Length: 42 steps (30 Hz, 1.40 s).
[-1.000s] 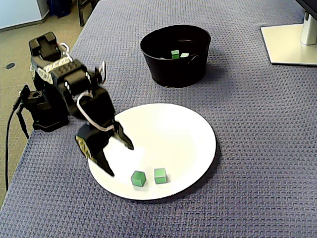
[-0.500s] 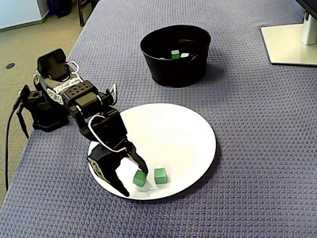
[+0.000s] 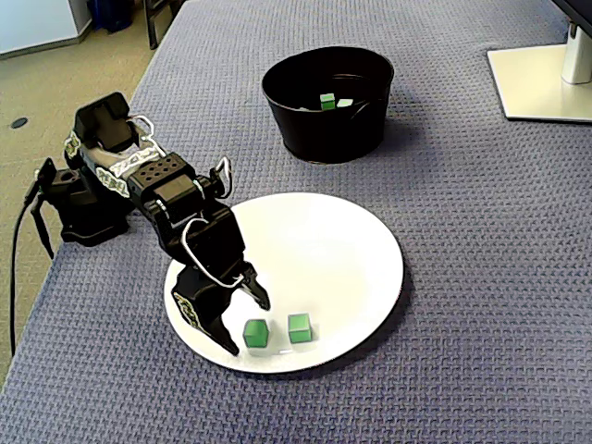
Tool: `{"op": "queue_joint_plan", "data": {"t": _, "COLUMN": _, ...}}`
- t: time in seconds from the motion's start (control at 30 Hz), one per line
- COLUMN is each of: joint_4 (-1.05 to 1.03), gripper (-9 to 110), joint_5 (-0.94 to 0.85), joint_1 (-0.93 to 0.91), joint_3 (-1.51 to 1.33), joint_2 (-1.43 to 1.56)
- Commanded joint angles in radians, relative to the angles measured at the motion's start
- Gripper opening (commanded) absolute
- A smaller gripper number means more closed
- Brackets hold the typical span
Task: Pick up the items on the white plate and put them in the black container.
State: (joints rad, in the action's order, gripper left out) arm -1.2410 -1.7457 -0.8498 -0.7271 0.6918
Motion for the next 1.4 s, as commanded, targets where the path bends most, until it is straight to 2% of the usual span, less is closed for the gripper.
{"op": "queue_joint_plan", "data": {"t": 0.0, "joint_4": -0.009, "gripper": 27, "joint_5": 0.006, "joint_1": 0.012, "joint_3": 0.002, "joint_2": 0.058}}
{"op": "queue_joint_plan", "data": {"t": 0.43, "joint_4": 0.089, "gripper": 26, "joint_5": -0.032, "joint_1": 0.029, "joint_3": -0.066, "joint_2": 0.051}}
{"op": "queue_joint_plan", "data": {"t": 0.47, "joint_4": 0.089, "gripper": 24, "joint_5": -0.032, "joint_1": 0.032, "joint_3": -0.069, "joint_2": 0.051}}
{"op": "queue_joint_plan", "data": {"t": 0.63, "joint_4": 0.091, "gripper": 0, "joint_5": -0.026, "joint_1": 0.035, "joint_3": -0.075, "joint_2": 0.044}}
{"op": "queue_joint_plan", "data": {"t": 0.9, "joint_4": 0.103, "gripper": 0, "joint_5": 0.000, "joint_1": 0.025, "joint_3": -0.072, "joint_2": 0.057}}
{"op": "queue_joint_plan", "data": {"t": 0.97, "joint_4": 0.103, "gripper": 0, "joint_5": 0.067, "joint_1": 0.023, "joint_3": -0.035, "joint_2": 0.104}}
{"op": "queue_joint_plan", "data": {"t": 1.17, "joint_4": 0.147, "gripper": 0, "joint_5": 0.442, "joint_1": -0.003, "joint_3": 0.087, "joint_2": 0.408}}
{"op": "queue_joint_plan", "data": {"t": 1.37, "joint_4": 0.360, "gripper": 0, "joint_5": 0.827, "joint_1": 0.071, "joint_3": -0.023, "joint_2": 0.818}}
